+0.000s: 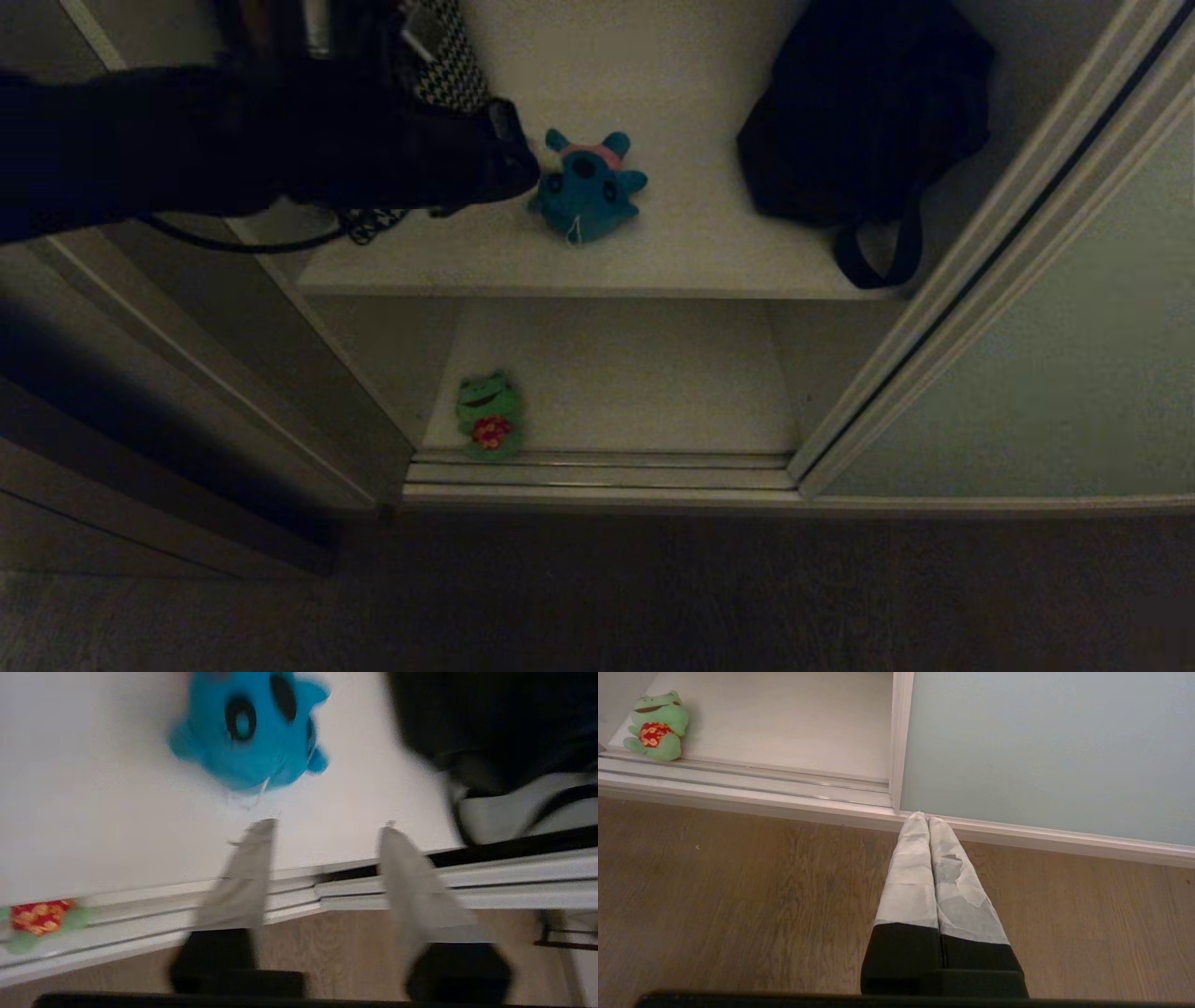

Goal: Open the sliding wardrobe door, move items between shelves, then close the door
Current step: Place the blue doll on the lower shelf

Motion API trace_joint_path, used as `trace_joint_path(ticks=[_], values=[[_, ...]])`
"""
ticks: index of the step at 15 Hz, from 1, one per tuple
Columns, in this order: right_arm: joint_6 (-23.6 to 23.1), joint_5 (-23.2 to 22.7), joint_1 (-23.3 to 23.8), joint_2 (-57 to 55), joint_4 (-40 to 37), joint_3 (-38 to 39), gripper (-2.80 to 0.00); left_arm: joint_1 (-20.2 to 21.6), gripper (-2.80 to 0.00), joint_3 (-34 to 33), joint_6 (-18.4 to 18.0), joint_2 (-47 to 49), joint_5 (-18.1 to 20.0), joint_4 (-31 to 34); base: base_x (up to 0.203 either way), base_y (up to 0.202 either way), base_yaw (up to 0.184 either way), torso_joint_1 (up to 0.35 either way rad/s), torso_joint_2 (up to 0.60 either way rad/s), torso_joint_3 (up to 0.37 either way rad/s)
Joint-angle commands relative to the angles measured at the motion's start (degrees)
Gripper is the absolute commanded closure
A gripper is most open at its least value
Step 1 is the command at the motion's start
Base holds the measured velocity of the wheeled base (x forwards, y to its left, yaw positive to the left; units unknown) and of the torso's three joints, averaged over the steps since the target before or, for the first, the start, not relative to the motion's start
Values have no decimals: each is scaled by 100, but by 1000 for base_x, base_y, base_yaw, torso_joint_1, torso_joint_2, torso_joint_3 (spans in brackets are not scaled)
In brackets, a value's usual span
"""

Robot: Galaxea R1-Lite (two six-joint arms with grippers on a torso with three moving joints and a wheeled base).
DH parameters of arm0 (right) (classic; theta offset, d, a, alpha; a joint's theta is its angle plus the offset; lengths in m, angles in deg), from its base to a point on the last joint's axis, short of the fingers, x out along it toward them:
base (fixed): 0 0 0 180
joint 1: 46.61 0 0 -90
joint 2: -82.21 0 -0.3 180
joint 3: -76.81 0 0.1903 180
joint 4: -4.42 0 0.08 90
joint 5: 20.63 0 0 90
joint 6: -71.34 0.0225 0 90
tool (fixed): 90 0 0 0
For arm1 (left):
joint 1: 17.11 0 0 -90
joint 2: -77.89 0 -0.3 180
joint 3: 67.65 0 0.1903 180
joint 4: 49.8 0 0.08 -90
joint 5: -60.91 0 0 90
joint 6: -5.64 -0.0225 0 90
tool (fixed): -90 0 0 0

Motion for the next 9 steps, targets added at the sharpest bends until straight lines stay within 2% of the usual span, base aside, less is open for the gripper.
trace_joint_path(ticks=[1,3,4,6,9], values=[[-10,-3,1,1,-1,1,0,-129,-280,120,16,640,-202,-30,0,0,0,0,0,0],[-10,-3,-3,1,-1,1,0,-177,-280,127,-10,794,-680,-142,0,0,0,0,0,0],[-10,-3,1,1,-1,1,0,-172,-280,128,-37,850,-769,-475,0,0,0,0,0,0],[-1,-3,-7,1,-1,1,0,-164,-280,128,-60,1002,-840,-1085,0,0,0,0,0,0],[-10,-3,-8,1,-1,1,0,-144,-280,128,-306,1216,-878,-1737,0,0,0,0,0,0]])
